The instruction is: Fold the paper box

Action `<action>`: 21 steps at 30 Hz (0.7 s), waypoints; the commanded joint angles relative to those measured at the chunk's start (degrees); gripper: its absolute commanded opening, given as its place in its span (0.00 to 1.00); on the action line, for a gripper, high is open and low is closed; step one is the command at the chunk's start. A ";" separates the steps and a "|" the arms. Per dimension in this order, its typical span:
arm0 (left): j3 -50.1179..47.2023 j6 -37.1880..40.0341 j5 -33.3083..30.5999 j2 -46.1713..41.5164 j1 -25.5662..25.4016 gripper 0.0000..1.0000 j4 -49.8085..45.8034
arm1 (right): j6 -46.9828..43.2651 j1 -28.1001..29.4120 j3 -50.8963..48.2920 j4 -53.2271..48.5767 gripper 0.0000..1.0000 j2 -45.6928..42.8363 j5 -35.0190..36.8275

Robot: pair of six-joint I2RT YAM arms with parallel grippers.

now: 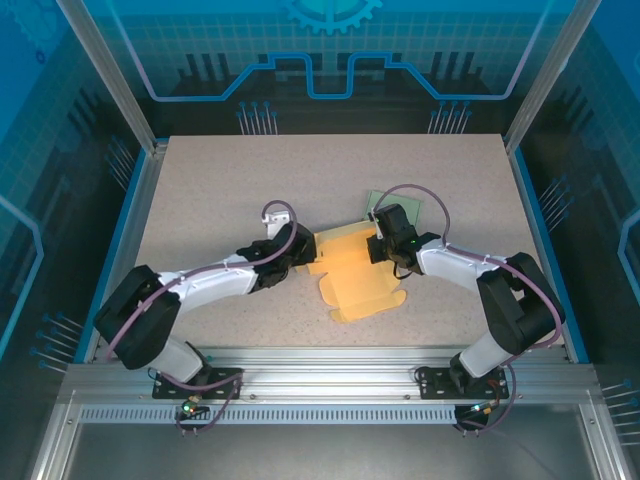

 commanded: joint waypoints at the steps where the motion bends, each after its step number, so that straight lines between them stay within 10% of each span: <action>1: 3.15 0.95 -2.04 3.02 -2.26 0.99 -2.01 | 1.19 0.82 0.77 0.09 0.00 0.05 -0.15; 21: 0.27 -3.08 -3.61 6.02 -3.35 0.99 16.02 | 2.33 1.30 0.83 -0.41 0.00 -0.05 1.17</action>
